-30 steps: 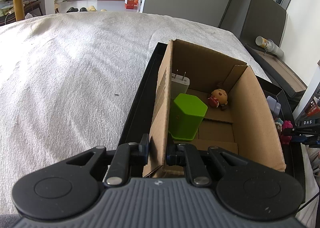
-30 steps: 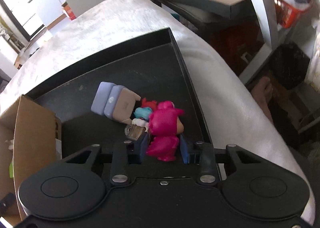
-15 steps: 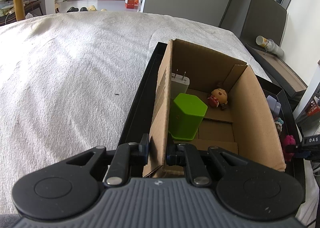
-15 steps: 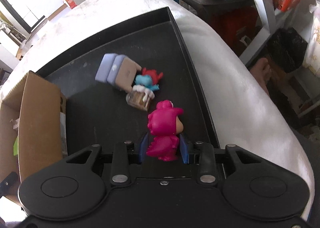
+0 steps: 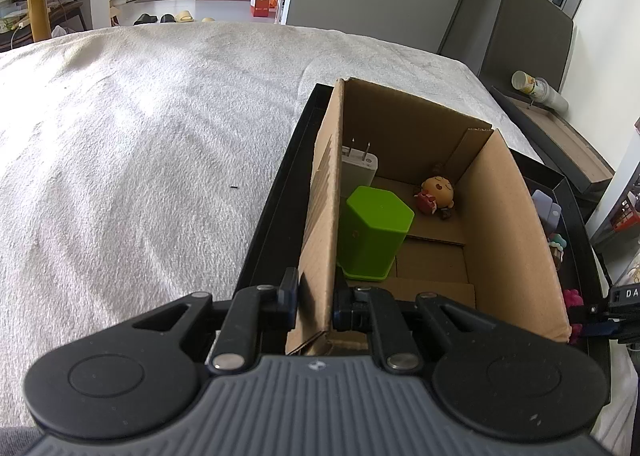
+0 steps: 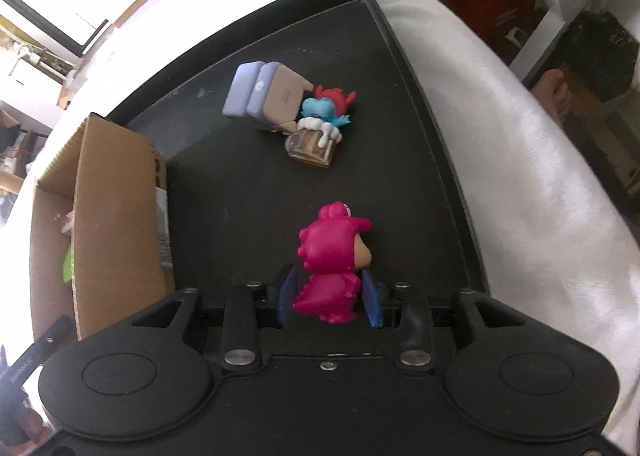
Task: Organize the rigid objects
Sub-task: 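Lift the pink dinosaur with the right gripper and carry it over the box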
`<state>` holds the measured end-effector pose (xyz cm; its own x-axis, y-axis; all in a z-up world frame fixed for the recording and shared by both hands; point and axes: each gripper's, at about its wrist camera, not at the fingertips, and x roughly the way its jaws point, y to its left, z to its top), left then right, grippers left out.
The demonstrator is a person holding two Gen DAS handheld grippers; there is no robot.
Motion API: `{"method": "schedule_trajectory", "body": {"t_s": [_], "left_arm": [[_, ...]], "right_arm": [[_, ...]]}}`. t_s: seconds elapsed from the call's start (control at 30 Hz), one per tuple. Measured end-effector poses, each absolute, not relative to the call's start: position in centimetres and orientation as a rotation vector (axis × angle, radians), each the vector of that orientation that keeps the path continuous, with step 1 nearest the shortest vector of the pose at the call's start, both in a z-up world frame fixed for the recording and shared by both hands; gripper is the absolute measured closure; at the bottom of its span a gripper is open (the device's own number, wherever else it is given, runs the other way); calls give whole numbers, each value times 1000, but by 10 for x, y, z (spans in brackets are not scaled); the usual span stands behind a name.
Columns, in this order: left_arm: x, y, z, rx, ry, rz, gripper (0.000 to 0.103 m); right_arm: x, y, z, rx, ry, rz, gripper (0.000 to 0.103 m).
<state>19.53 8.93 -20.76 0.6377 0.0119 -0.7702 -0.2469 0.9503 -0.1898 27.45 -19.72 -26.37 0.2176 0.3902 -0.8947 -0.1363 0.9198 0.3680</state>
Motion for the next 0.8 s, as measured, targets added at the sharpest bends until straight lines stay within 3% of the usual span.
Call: {"method": "schedule_trajectory", "body": {"t_s": [0.1, 0.37, 0.53, 0.73, 0.8], "left_arm": [[196, 89, -208, -290, 870, 150, 90], [196, 89, -208, -290, 870, 150, 90], [196, 90, -208, -289, 871, 151, 90], [196, 89, -209, -290, 872, 151, 90], [195, 90, -209, -291, 872, 150, 90]], "right_arm": [[279, -197, -265, 258, 1313, 393, 47], [286, -190, -272, 214, 1321, 399, 46], [283, -171, -268, 127, 1302, 430, 39], [278, -154, -272, 16, 1304, 384, 39], [276, -153, -274, 17, 1301, 382, 50]]}}
